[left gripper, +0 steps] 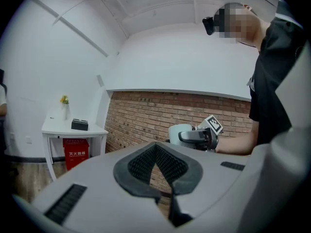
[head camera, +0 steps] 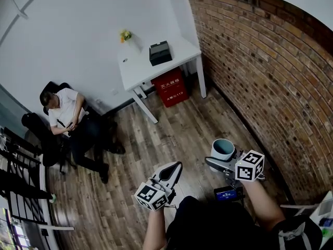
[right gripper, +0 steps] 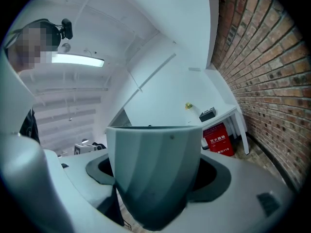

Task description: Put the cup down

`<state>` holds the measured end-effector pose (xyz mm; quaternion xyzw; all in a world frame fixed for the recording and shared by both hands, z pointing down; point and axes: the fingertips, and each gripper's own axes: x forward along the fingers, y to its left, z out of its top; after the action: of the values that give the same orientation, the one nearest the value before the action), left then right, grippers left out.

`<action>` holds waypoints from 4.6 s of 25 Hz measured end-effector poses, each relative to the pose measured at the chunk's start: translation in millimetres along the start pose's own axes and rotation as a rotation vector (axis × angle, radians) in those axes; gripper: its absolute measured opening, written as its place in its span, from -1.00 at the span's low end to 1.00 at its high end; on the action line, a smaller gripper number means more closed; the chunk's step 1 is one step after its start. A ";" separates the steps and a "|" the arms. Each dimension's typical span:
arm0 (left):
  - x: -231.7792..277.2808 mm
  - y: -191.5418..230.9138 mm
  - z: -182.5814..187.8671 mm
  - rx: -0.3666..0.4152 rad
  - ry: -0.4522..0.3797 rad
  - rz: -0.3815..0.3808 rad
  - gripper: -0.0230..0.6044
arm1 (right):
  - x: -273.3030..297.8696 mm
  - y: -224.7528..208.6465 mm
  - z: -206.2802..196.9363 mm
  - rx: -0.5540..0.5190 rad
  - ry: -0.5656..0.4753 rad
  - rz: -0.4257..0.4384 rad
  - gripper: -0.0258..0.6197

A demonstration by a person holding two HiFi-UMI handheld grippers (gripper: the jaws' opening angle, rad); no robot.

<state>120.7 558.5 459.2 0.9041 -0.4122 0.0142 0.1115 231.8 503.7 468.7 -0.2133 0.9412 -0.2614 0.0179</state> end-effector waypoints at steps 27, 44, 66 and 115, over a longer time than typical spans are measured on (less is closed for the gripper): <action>130.5 348.6 57.0 -0.023 0.029 -0.038 -0.90 | 269.2 -194.5 133.4 0.014 -0.017 -0.142 0.32; 210.7 495.2 72.9 -0.044 0.039 -0.015 -0.90 | 399.3 -308.3 181.9 0.039 0.016 -0.102 0.32; 420.4 729.0 183.5 -0.013 -0.020 0.143 -0.90 | 601.5 -526.8 351.3 -0.022 0.095 0.126 0.32; 423.8 777.4 186.9 -0.053 0.004 0.016 -0.90 | 665.2 -537.2 366.7 -0.054 0.087 0.024 0.32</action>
<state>-194.1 -289.8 474.5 0.8975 -0.4193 0.0061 0.1364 -108.5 -362.1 472.6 -0.1906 0.9503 -0.2449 -0.0258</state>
